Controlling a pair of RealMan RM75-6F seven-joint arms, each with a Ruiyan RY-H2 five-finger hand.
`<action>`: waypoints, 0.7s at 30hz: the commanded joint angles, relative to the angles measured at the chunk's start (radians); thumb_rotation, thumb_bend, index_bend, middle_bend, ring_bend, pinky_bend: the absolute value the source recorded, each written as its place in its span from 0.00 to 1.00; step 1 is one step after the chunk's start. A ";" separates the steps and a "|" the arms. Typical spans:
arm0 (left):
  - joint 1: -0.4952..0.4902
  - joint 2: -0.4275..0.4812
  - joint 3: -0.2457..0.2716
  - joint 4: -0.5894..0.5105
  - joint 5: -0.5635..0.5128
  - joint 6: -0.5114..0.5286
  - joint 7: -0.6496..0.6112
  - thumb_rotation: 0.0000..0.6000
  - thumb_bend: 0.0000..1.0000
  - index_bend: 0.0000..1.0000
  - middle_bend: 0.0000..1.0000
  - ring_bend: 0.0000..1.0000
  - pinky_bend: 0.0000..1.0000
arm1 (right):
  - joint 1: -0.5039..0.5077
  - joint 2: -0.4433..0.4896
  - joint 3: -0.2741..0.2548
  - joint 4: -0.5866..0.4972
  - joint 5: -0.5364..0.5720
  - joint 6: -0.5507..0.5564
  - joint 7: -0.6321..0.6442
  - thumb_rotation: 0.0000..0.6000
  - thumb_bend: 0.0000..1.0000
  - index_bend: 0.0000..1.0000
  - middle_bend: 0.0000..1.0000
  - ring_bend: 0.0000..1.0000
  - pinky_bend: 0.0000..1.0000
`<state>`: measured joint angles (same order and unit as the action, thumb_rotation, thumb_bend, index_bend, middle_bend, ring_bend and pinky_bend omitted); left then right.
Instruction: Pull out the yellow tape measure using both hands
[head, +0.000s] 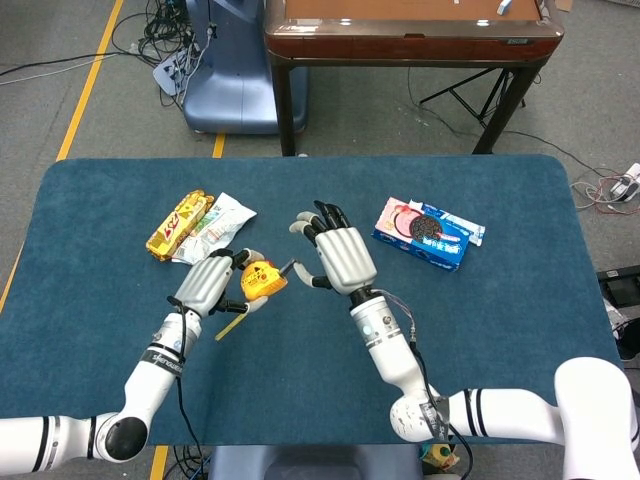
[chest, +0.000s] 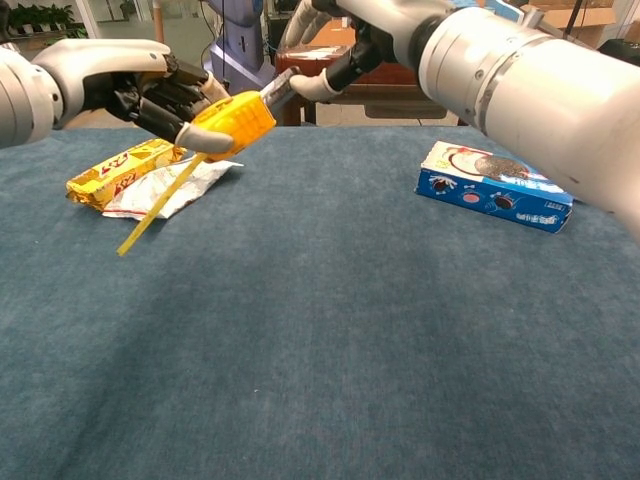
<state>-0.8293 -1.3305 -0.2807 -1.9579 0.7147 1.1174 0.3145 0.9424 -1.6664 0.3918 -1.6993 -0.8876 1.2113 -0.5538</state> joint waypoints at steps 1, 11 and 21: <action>0.001 0.001 0.001 0.001 0.001 -0.001 -0.001 0.86 0.23 0.47 0.48 0.31 0.13 | 0.000 0.000 0.000 0.000 -0.002 0.002 0.001 1.00 0.48 0.33 0.24 0.08 0.07; 0.002 0.002 -0.001 0.004 0.004 -0.004 -0.008 0.86 0.23 0.47 0.48 0.31 0.13 | -0.002 -0.001 -0.003 -0.003 -0.004 0.000 0.014 1.00 0.56 0.39 0.28 0.09 0.07; 0.001 -0.005 -0.001 0.016 0.002 -0.006 -0.012 0.86 0.23 0.47 0.48 0.31 0.13 | -0.011 0.007 -0.006 -0.021 0.008 -0.008 0.029 1.00 0.61 0.49 0.35 0.13 0.07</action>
<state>-0.8285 -1.3349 -0.2813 -1.9420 0.7166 1.1112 0.3027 0.9323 -1.6599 0.3851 -1.7192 -0.8801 1.2038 -0.5258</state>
